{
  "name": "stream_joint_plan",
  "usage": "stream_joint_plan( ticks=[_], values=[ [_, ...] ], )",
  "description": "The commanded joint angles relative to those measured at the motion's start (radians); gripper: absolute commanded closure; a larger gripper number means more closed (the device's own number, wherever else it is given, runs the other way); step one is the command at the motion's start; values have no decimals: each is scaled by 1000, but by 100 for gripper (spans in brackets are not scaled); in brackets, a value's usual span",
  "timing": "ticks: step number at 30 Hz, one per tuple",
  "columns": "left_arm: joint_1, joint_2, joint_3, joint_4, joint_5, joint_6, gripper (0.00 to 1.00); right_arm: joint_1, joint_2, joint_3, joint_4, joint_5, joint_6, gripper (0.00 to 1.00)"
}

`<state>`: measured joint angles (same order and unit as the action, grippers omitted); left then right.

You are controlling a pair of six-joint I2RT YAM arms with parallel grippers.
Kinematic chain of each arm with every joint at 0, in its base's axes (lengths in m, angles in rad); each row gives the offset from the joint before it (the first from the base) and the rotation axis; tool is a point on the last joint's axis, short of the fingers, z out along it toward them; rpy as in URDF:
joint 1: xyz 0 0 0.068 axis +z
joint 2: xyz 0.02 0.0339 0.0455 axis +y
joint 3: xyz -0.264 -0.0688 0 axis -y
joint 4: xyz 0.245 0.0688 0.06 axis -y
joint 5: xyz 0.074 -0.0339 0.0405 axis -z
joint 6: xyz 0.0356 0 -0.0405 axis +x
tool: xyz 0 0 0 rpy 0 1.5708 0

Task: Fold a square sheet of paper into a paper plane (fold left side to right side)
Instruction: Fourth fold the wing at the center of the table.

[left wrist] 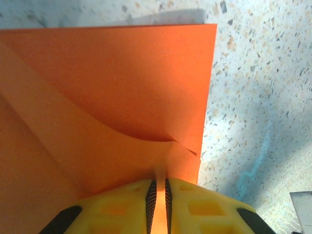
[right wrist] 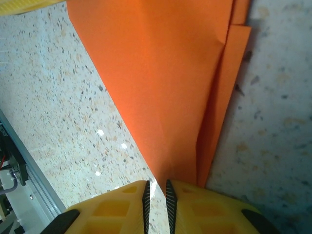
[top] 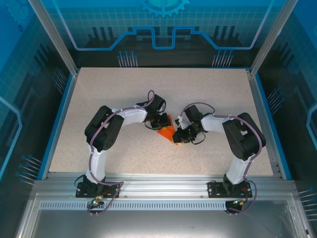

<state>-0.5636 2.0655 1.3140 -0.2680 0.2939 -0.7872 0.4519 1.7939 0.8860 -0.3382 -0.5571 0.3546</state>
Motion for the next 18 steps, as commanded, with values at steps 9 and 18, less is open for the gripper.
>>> stream_joint_plan(
  ticks=[9, 18],
  values=[
    [6, 50, -21, -95, -77, 0, 80, 28, -30, -123, -221, 31, 12, 84],
    [5, 49, -21, -91, -72, 2, 80, 26, -89, -146, -228, 29, 8, 86]
  ],
)
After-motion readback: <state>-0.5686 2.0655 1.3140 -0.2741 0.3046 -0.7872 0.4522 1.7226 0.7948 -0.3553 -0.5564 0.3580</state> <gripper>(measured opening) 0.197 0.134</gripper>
